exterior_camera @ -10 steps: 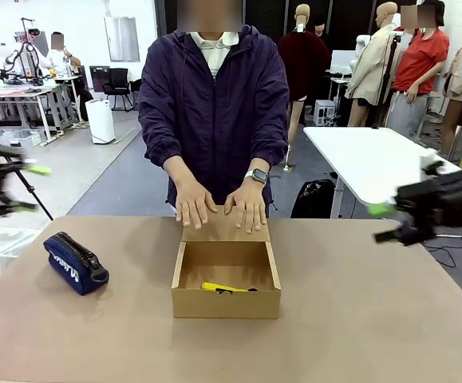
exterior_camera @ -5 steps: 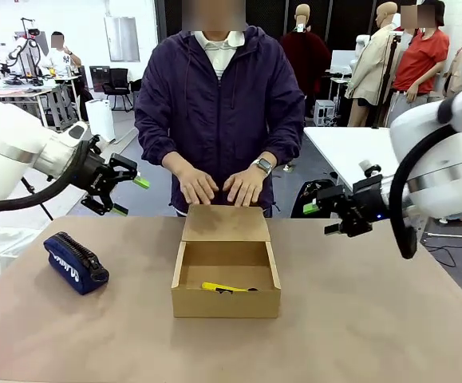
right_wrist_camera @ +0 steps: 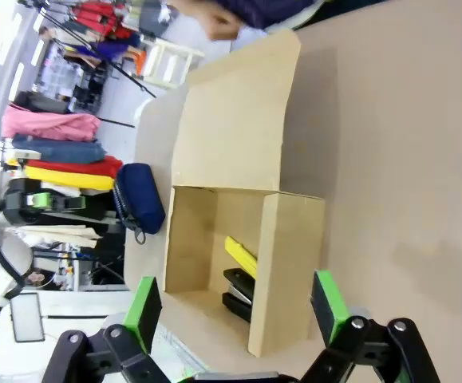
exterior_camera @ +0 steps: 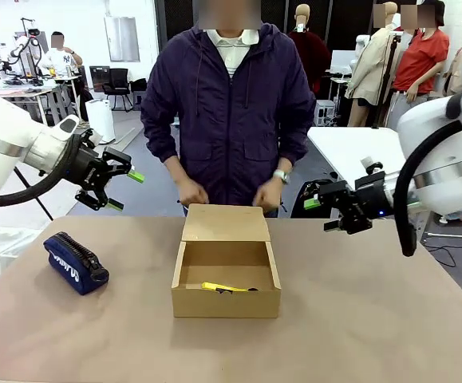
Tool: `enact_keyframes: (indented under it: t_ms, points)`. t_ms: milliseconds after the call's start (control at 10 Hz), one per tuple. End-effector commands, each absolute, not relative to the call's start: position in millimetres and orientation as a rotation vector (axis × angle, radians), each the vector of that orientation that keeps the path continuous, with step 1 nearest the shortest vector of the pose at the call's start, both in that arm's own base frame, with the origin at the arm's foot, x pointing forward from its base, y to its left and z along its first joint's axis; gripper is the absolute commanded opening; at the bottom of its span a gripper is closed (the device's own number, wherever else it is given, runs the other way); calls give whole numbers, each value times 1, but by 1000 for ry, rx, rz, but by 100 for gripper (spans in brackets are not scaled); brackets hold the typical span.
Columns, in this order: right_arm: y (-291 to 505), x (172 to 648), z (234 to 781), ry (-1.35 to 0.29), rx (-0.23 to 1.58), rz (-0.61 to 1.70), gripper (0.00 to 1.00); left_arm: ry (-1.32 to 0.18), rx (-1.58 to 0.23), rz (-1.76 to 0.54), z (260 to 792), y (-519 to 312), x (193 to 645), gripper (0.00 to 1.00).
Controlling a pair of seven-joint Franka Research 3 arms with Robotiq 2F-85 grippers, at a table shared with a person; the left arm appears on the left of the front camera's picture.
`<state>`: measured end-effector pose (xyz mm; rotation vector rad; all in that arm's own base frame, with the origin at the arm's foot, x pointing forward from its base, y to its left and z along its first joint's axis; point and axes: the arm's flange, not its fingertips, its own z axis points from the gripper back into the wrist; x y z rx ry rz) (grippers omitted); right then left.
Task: Pack the items into the box.
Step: Close the Mailer Box.
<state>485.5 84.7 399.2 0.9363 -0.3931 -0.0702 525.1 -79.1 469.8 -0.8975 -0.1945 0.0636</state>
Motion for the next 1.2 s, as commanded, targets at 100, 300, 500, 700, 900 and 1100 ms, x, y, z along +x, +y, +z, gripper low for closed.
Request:
enact_keyframes:
  t_ms: [100,300,500,700,900,1100]
  points:
    - [115,598,374,-183,1121,-255,100,-16,-1033,35,402,-115,610,100]
    - [120,636,346,-65,1140,-338,100,32,-1034,91,365,-122,628,100]
    - [124,658,313,64,1153,-325,100,72,-1134,79,325,-144,636,100]
    - [132,667,292,159,1159,-321,100,118,-1307,82,304,-161,643,100]
    - [140,665,282,190,1167,-292,100,48,-1383,87,295,-179,649,100]
    - [146,663,279,173,1273,-220,100,40,-1412,97,290,-193,657,100]
